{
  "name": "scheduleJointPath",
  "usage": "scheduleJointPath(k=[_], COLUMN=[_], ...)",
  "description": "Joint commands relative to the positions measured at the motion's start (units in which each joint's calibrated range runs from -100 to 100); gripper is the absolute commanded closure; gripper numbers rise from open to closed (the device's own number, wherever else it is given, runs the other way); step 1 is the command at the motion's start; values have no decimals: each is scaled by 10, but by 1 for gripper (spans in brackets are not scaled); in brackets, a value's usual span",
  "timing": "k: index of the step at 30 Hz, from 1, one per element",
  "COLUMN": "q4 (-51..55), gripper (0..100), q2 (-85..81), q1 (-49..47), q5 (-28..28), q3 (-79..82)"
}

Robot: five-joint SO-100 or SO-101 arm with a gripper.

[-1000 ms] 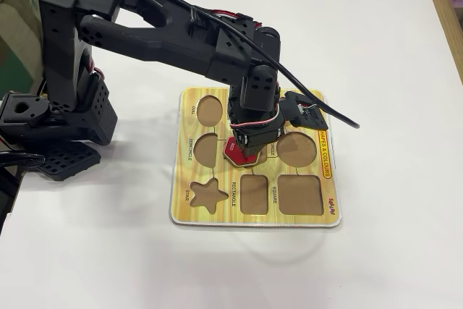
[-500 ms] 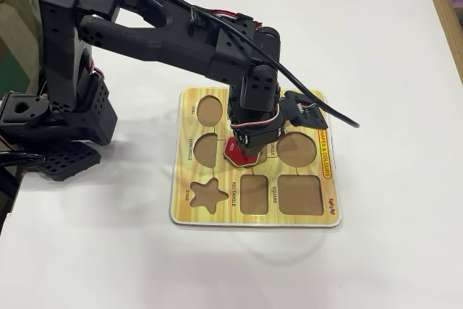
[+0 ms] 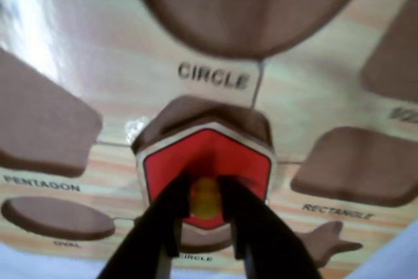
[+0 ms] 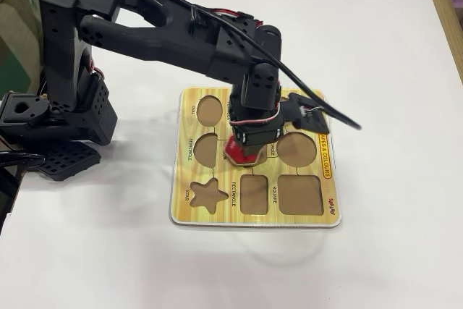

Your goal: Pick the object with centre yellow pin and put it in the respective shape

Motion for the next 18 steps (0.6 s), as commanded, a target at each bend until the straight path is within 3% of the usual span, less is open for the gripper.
scheduleJointPath(k=[1, 14, 18], q4=[-7, -7, -7], gripper=[98, 98, 98], q2=[-37, -37, -37], q1=[-4, -4, -5], q5=[-9, -1, 49], q3=[-35, -33, -33])
